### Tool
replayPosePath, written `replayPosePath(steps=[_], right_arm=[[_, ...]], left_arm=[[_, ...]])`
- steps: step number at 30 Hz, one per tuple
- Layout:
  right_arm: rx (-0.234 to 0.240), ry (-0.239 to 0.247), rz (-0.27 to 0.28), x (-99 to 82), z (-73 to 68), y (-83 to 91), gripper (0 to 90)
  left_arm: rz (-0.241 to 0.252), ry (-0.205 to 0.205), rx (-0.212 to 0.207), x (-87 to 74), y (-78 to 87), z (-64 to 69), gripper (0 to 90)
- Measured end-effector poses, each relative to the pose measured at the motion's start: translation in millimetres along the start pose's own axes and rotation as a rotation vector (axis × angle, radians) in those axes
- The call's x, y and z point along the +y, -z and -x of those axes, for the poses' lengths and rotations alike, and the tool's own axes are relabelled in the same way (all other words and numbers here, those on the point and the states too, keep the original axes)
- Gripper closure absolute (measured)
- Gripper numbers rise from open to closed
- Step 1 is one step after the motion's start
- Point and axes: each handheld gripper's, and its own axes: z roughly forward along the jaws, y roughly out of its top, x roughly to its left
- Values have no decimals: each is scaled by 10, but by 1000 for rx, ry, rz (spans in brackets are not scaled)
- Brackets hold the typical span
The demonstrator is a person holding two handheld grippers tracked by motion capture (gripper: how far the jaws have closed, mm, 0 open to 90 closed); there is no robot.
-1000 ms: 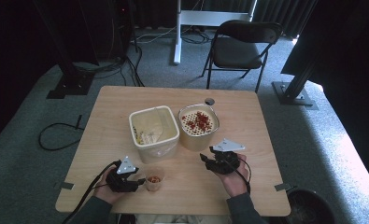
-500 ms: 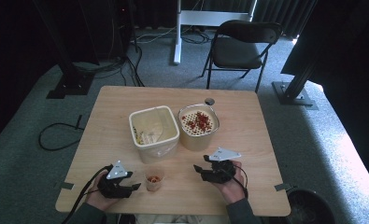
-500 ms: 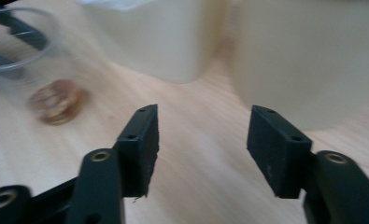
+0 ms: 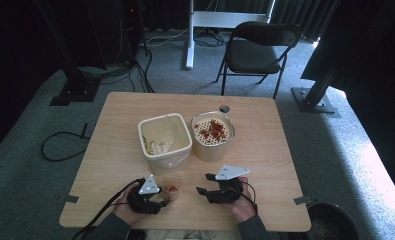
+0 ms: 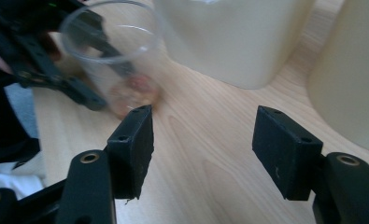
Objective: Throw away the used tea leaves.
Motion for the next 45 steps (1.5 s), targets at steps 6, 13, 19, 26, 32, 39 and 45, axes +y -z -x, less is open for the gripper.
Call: replayPosePath(steps=[6, 13, 19, 26, 32, 39, 45], right_arm=[[25, -12, 14, -41, 0, -59, 356], [28, -14, 26, -45, -6, -149, 330], [31, -13, 48, -35, -19, -204, 279], [48, -16, 67, -26, -15, -265, 202], [51, -23, 84, -11, -17, -320, 206], [70, -30, 99, 34, -14, -416, 231], [76, -23, 113, 83, 3, -530, 246]], left_arm=[[11, -16, -11, 161, -178, 6, 465], [36, -17, -11, 294, -290, 5, 433], [52, -20, -19, 365, -348, -2, 423], [52, -18, 6, 364, -261, -18, 330], [60, -21, 12, 236, -109, 2, 306], [58, 28, 86, -10, 94, -100, 307], [52, 85, 127, -158, 158, -232, 314]])
